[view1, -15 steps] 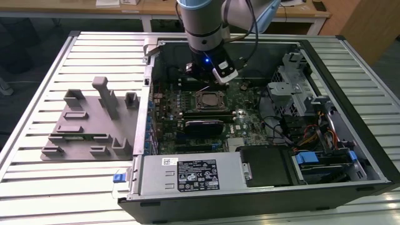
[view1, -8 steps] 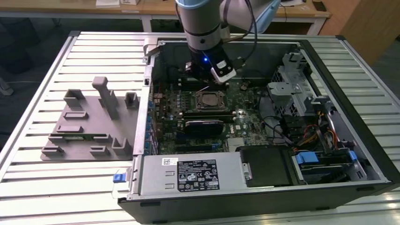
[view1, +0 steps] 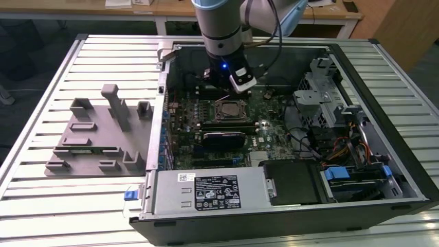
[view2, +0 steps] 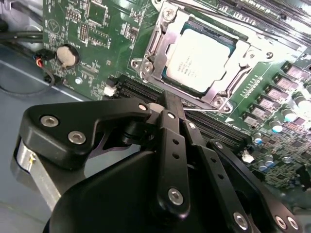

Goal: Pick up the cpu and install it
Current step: 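Install the first cpu locking lever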

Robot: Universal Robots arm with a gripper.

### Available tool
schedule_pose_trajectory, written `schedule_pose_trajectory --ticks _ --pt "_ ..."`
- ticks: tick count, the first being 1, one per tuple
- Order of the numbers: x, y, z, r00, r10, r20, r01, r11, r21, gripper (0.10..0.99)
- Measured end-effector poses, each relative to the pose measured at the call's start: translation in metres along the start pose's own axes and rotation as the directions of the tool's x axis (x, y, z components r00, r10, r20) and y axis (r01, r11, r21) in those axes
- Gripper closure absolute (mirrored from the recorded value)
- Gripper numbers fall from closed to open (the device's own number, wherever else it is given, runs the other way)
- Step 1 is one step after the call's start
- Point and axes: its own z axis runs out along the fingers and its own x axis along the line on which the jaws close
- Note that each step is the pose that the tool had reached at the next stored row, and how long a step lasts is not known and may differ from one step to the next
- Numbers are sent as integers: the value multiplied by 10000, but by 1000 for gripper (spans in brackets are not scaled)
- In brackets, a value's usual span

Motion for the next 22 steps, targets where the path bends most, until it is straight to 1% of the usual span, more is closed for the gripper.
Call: schedule_pose_trajectory --ticks 5,13,15,19,22 --pt "12 32 33 9995 309 65 -309 9995 57 980" --pt "36 131 80 9983 574 128 -576 9983 106 980" --pt "37 130 89 9968 783 179 -786 9968 155 980" --pt "41 127 106 9903 1353 314 -1362 9903 263 980" --pt "49 145 124 9870 1563 364 -1574 9871 297 980"
